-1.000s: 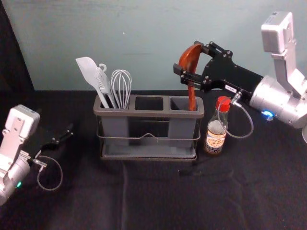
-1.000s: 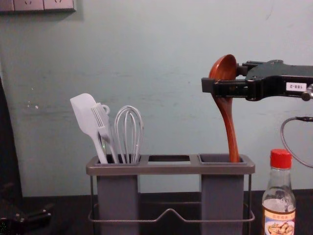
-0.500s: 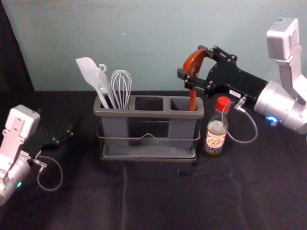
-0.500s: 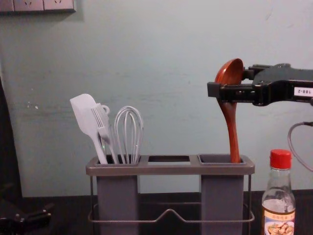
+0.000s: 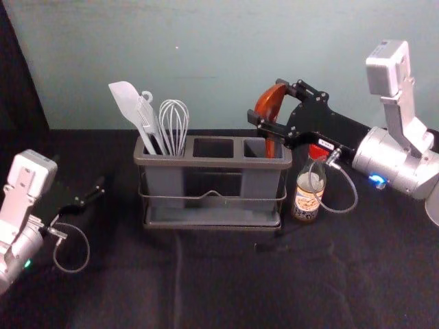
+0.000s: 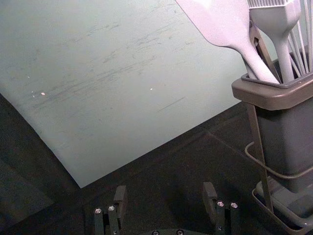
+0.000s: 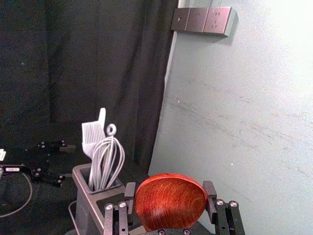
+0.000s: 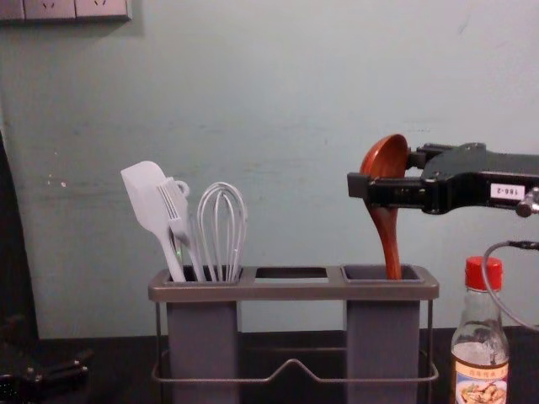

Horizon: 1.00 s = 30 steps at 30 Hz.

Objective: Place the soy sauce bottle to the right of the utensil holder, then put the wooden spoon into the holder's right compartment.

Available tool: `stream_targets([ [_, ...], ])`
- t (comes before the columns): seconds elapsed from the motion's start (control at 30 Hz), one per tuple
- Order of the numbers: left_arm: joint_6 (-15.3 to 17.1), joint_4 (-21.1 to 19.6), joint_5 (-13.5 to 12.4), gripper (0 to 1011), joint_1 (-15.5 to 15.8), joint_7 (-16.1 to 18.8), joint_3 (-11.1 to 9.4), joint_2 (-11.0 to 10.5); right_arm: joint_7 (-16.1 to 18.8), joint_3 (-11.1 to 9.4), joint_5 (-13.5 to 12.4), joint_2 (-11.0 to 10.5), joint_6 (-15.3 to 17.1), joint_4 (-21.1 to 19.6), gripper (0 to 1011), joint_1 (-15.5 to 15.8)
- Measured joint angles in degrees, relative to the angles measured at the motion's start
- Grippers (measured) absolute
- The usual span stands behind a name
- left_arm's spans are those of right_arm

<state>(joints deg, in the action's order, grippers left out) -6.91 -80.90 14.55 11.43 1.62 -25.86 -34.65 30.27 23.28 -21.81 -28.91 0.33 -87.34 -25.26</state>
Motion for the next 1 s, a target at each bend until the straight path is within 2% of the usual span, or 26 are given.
stream_targets([
  [0.47, 0.0, 0.0, 0.0, 1012, 0.0, 0.0, 0.0, 0.0, 0.5, 1.6, 0.7, 1.4, 0.1, 2.9, 842, -0.6],
  [0.73, 0.0, 0.0, 0.0, 1012, 0.0, 0.0, 0.0, 0.0, 0.5, 1.5, 0.7, 1.4, 0.1, 2.8, 844, -0.6],
  [0.93, 0.0, 0.0, 0.0, 1012, 0.0, 0.0, 0.0, 0.0, 0.5, 1.4, 0.7, 1.3, 0.1, 2.7, 985, -0.5],
  [1.0, 0.0, 0.0, 0.0, 1011, 0.0, 0.0, 0.0, 0.0, 0.5, 1.4, 0.7, 1.3, 0.1, 2.7, 1002, -0.5],
])
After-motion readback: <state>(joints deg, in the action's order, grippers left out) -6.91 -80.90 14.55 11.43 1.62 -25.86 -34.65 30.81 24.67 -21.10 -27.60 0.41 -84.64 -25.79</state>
